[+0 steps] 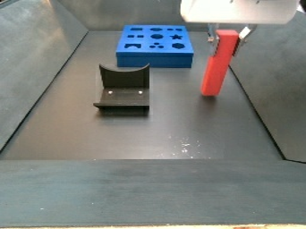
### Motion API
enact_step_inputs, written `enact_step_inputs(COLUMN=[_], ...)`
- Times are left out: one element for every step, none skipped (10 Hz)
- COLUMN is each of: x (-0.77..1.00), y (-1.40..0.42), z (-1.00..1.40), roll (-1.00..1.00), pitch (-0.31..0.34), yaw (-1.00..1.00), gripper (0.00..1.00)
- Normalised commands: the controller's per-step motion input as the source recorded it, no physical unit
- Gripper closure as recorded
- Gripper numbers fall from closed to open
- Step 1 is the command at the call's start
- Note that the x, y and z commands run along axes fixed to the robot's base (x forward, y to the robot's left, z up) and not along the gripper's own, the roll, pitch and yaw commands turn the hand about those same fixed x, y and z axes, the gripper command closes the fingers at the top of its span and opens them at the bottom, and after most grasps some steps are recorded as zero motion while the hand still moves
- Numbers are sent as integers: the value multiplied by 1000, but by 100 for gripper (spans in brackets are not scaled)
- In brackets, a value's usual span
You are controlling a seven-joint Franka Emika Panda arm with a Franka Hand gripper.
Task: Pick up the rectangle object. Move up. Move to above the board. Insert the rectangle object.
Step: Move to above the board.
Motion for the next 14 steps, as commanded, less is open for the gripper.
enact_step_inputs(x=[-53,-52,-53,-53,-52,-50,-48,-44,-42,-39,-39,-37,-34,-32], y=[-64,-60,-56,-53,-51,-47,-44,-42,-41,-37,-36,-34,-32,-27], z=[1000,1000,1000,1000,1000,1000,1000,1000,1000,1000,1000,1000,1000,1000], roll=[175,175,153,138,133,126,125,122,118,124,130,135,121,103], pitch=[8,36,47,50,48,54,59,69,70,70,69,69,66,66], yaw=[150,97,62,47,42,35,32,33,31,32,34,36,35,29], gripper=[100,100,100,100,100,100,100,100,100,100,100,100,100,100])
